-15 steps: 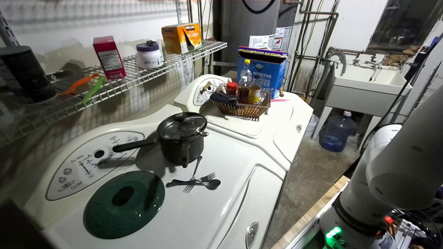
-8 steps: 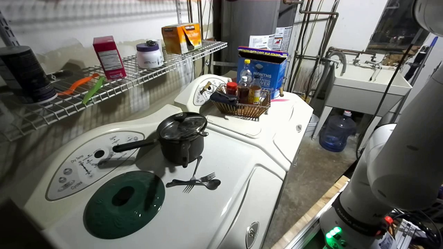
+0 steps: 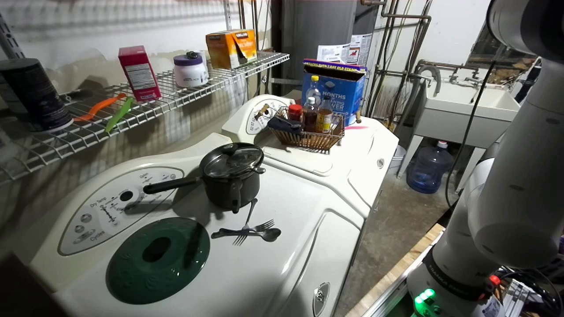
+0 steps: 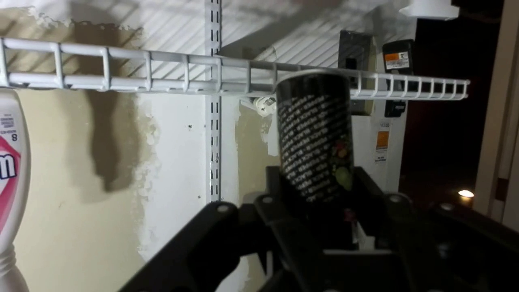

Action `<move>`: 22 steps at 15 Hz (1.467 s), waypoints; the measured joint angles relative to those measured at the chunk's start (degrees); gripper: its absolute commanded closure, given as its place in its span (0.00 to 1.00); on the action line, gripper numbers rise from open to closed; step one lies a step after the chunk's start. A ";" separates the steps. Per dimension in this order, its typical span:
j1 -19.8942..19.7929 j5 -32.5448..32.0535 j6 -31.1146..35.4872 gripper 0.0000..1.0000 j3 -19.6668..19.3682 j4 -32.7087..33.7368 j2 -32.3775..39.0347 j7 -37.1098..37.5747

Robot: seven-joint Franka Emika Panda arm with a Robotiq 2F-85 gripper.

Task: Pick up the black container from the right side of the shelf and put it on the left washing machine.

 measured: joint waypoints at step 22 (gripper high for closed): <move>-9.19 13.38 -4.29 0.80 -14.33 -47.58 -12.02 -16.25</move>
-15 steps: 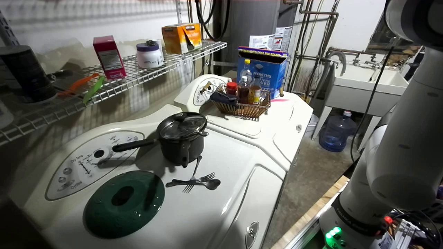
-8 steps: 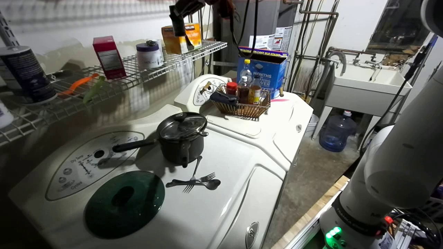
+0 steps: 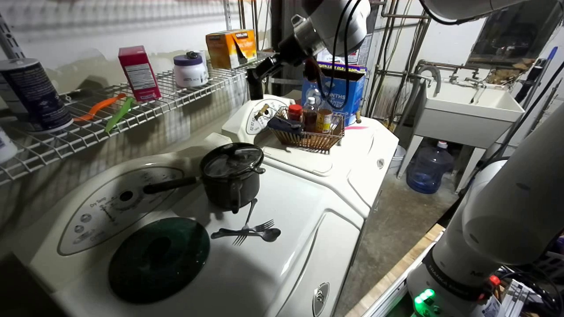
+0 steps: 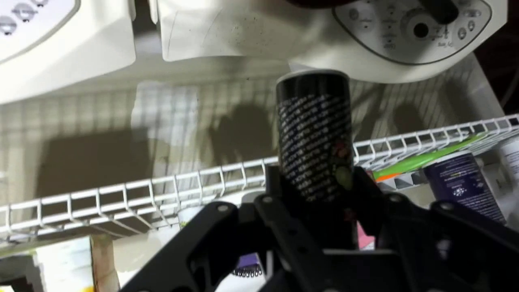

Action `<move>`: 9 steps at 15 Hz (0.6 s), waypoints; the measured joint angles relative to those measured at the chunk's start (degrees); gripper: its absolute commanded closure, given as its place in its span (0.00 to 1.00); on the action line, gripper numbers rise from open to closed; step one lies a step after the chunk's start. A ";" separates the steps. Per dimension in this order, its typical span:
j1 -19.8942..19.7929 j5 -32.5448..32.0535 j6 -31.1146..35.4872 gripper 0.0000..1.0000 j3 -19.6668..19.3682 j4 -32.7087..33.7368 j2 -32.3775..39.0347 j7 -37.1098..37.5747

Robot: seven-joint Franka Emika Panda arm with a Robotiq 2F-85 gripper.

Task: Pick up the black container from the right side of the shelf and put it on the left washing machine.

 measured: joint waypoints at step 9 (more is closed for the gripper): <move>-2.78 25.28 4.25 0.55 -1.26 -13.71 5.20 -30.83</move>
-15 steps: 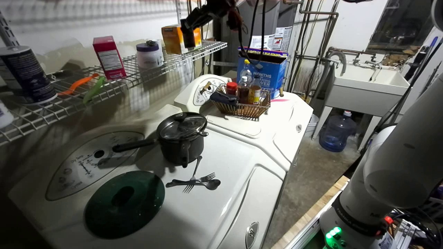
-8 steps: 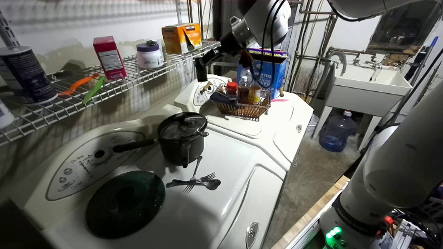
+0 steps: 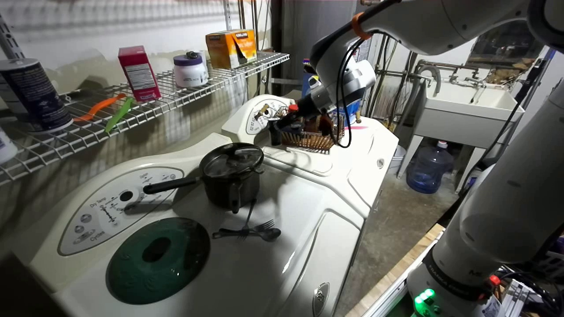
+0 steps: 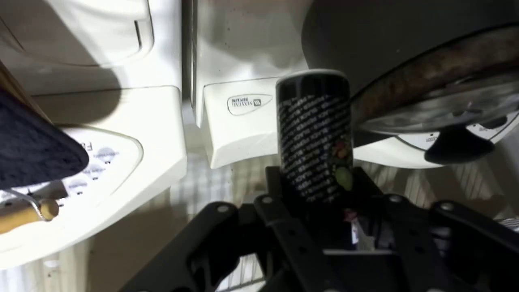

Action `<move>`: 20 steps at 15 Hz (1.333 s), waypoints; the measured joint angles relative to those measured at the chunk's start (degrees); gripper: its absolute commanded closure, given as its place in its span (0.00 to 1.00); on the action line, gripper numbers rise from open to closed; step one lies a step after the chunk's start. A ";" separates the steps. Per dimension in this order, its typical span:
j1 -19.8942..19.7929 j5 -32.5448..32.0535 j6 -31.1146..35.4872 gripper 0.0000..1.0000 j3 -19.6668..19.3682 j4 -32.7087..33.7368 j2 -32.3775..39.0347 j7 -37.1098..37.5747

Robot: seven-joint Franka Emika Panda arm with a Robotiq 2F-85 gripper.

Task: Pick up the black container from the right side of the shelf and put it on the left washing machine.

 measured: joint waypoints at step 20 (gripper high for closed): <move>-10.43 -8.16 -32.97 0.80 -2.09 -9.87 1.51 -24.55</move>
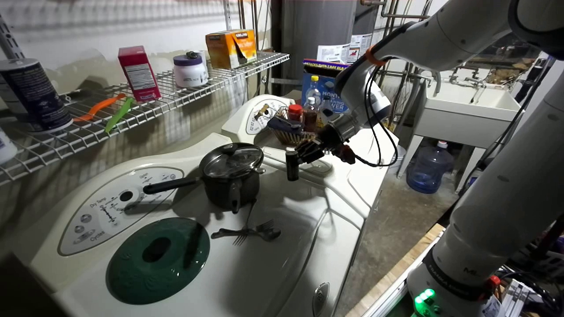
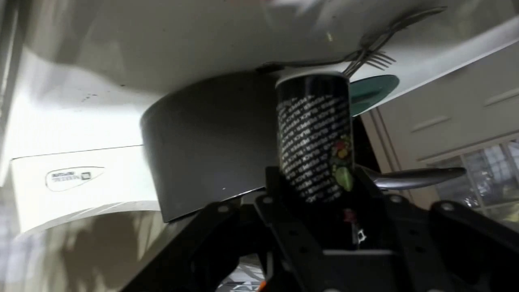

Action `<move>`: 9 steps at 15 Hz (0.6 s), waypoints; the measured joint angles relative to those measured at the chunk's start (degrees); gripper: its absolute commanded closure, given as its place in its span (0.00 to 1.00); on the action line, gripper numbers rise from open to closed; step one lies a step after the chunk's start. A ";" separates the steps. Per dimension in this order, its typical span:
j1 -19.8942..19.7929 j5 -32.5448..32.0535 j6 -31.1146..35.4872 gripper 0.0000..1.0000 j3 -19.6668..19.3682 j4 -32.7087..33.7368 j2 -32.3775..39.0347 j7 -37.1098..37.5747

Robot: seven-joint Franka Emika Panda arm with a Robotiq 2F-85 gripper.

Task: Pick up the black container from the right side of the shelf and put it on the left washing machine.

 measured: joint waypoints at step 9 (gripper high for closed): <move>0.10 0.30 -1.04 0.80 2.50 -2.17 4.15 -12.58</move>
